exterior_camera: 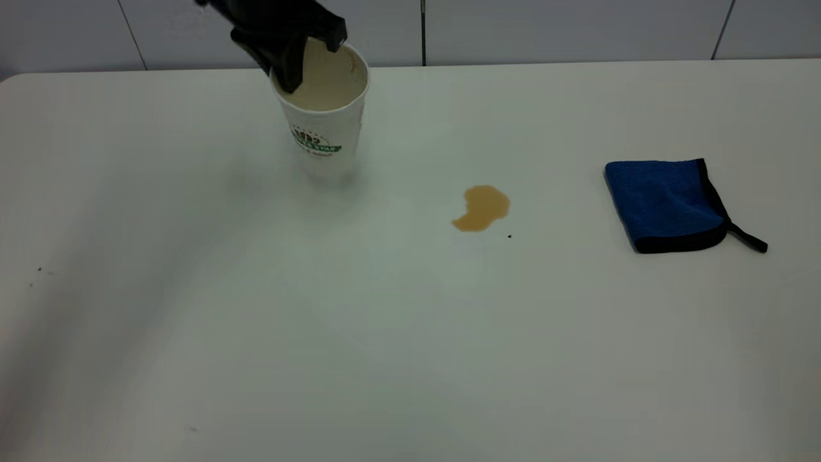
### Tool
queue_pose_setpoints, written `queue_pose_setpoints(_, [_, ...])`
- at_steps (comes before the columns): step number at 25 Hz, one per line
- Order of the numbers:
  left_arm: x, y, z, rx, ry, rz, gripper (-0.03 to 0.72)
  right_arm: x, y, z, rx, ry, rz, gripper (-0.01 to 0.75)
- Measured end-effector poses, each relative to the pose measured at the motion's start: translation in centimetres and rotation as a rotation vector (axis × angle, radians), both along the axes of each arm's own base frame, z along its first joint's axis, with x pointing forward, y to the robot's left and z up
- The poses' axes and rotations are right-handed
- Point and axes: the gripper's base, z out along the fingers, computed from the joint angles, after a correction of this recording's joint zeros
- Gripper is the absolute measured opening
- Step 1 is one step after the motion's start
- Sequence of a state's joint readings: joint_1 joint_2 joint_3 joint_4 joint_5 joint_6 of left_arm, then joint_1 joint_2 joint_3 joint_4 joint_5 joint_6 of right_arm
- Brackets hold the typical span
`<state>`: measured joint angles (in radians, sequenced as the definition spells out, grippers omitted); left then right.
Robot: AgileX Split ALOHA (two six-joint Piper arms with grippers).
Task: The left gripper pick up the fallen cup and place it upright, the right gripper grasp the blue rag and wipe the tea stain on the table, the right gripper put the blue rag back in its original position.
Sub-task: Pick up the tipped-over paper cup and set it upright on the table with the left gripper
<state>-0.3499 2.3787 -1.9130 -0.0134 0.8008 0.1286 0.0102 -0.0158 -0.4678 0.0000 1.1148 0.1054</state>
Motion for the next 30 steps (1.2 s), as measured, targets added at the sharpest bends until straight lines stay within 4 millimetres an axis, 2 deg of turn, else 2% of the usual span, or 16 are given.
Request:
queue_pose_setpoints(3, [0.7,2.1,-0.9,-0.114,0.063,0.055,0.004,0.0,0.0,0.0,0.000,0.000,0.000,0.489])
queue_pose_setpoints(6, [1.3,3.2,-1.4,-0.156,0.069,0.090,0.004,0.0,0.0,0.0,0.000,0.000,0.000,0.489])
queue_pose_setpoints(14, [1.3,2.7,-4.0,-0.190,0.123,0.110,0.005,0.0,0.0,0.0,0.000,0.000,0.000,0.489])
queue_pose_setpoints(21, [1.1,2.1,-4.6,-0.191,0.130,0.090,0.027,0.0,0.0,0.0,0.000,0.000,0.000,0.489])
queue_pose_setpoints(25, [1.0,1.6,-4.6,-0.190,0.121,0.060,0.113,0.0,0.0,0.0,0.000,0.000,0.000,0.489])
queue_pose_setpoints(30, [1.2,1.5,-4.4,-0.194,0.109,0.052,0.319,0.0,0.0,0.0,0.000,0.000,0.000,0.489])
